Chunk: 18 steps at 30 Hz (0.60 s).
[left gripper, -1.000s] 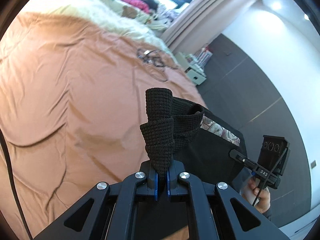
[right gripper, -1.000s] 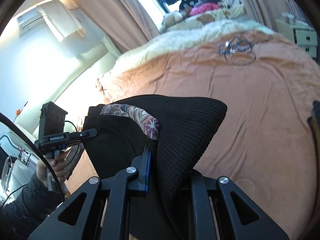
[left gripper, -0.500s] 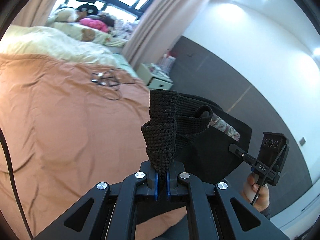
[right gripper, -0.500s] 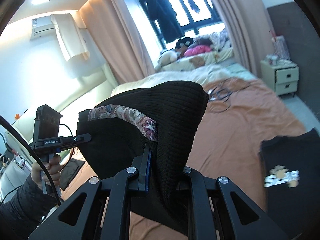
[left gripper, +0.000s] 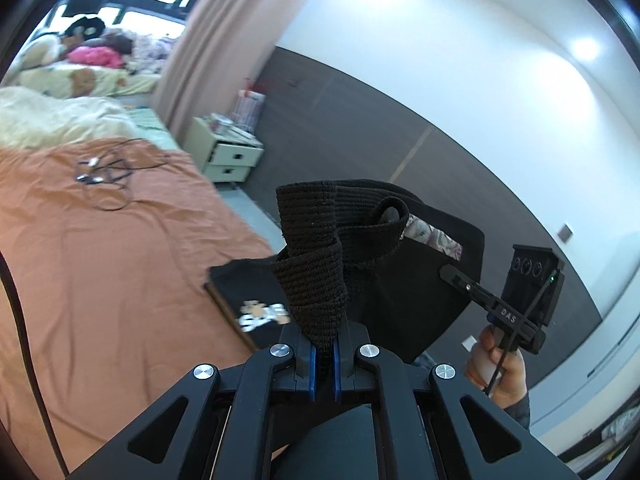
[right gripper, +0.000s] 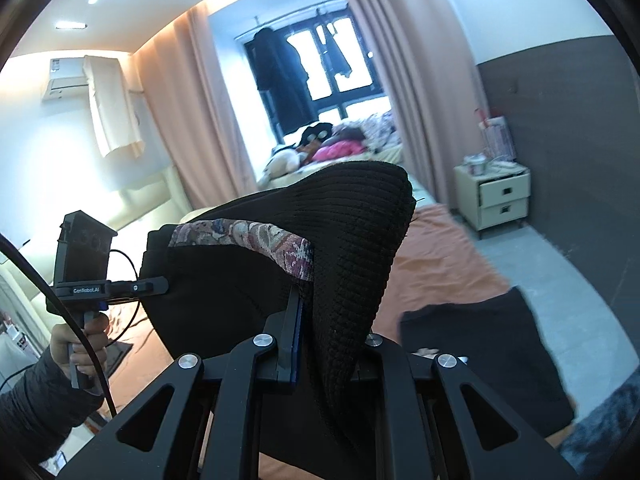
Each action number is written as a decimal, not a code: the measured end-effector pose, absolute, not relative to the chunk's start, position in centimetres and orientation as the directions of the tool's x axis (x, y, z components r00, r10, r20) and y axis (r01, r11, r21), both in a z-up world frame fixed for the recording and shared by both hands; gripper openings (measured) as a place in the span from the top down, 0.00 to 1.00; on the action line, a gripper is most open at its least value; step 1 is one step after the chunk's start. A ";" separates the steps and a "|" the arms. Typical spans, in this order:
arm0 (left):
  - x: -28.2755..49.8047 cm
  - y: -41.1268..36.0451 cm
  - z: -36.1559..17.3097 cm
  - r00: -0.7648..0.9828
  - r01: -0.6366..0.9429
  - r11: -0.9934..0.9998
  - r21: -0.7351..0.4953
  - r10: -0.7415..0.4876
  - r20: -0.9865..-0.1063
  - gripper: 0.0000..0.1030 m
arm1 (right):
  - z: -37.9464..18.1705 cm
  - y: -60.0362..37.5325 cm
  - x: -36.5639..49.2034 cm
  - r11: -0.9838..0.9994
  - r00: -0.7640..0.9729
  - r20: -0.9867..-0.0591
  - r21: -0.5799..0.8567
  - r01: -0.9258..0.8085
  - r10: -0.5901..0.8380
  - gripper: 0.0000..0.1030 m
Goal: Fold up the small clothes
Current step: 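Lift the folded black shirt with both tools and carry it toward the rug stack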
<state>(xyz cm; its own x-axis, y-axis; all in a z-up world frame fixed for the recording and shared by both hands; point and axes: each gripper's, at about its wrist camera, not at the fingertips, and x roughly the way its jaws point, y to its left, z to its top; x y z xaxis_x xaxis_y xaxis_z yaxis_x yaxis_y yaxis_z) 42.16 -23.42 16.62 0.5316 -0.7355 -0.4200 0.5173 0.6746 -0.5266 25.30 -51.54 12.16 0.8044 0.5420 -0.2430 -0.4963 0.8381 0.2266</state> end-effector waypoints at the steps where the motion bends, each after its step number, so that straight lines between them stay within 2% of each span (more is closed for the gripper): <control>1: 42.2 -24.5 16.7 0.521 0.531 0.666 -0.524 -0.744 -0.419 0.95 | 12.1 -52.4 24.7 0.843 0.812 -0.237 0.230 -0.487 0.534 0.91; 10: 42.9 -34.5 17.1 0.406 0.631 0.587 -0.507 -0.807 -0.430 0.95 | 10.7 -54.5 21.6 0.895 0.878 -0.215 0.238 -0.377 0.427 0.91; 18: 44.3 -39.8 14.8 0.315 0.668 0.537 -0.515 -0.831 -0.458 0.95 | 10.2 -52.7 20.0 0.926 0.909 -0.229 0.235 -0.294 0.347 0.91</control>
